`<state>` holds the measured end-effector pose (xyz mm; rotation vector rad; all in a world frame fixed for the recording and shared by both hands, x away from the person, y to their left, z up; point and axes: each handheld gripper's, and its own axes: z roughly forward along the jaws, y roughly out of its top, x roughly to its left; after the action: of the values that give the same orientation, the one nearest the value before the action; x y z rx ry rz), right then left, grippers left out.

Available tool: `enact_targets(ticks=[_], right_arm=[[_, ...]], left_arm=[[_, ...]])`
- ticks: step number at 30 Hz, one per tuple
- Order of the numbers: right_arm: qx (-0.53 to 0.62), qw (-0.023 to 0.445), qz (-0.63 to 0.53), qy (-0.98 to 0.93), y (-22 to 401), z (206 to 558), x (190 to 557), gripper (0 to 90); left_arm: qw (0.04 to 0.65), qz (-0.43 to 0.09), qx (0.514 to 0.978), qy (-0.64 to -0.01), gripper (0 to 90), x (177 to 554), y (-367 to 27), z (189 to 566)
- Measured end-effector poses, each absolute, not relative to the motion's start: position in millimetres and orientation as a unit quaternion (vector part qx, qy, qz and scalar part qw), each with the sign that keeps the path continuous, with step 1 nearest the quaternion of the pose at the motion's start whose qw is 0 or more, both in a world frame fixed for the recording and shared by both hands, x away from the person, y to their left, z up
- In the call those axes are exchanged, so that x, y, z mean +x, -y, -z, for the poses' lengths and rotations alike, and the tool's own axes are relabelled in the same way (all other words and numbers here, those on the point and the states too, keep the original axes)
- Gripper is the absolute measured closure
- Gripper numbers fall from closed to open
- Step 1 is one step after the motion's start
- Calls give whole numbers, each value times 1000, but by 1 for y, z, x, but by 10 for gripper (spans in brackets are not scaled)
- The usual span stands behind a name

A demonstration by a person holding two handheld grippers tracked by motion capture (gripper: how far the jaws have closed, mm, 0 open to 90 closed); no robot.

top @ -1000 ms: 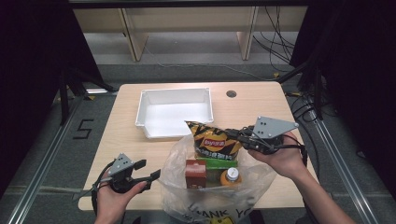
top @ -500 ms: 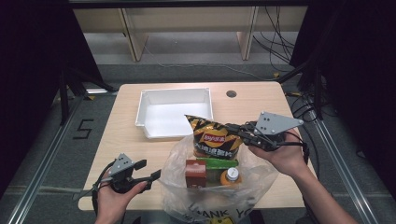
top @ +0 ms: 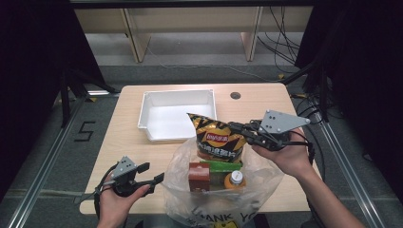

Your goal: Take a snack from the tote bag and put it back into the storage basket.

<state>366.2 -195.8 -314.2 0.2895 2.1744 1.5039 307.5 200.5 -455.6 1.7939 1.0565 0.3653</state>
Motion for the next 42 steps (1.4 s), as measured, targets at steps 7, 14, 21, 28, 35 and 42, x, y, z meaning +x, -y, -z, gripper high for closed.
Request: enact_targets(ticks=[7, 14, 21, 28, 35, 42], right_arm=[[109, 242, -554, -789, 195, 309, 368, 900], [112, 232, -560, -787, 194, 305, 369, 900], [109, 248, -563, -781, 192, 301, 373, 900], [112, 233, -569, -781, 191, 296, 373, 900], [114, 239, -575, -774, 189, 289, 375, 900], [113, 244, -579, -770, 187, 283, 377, 900]], left_arm=[[493, -151, 738, -435, 281, 308, -201, 456], [492, -150, 739, -435, 281, 308, -200, 456], [493, -149, 738, -436, 281, 308, -200, 456], [490, -151, 741, -433, 281, 308, -201, 456], [490, -148, 739, -438, 281, 308, -200, 457], [493, -146, 740, -435, 281, 308, -200, 457]])
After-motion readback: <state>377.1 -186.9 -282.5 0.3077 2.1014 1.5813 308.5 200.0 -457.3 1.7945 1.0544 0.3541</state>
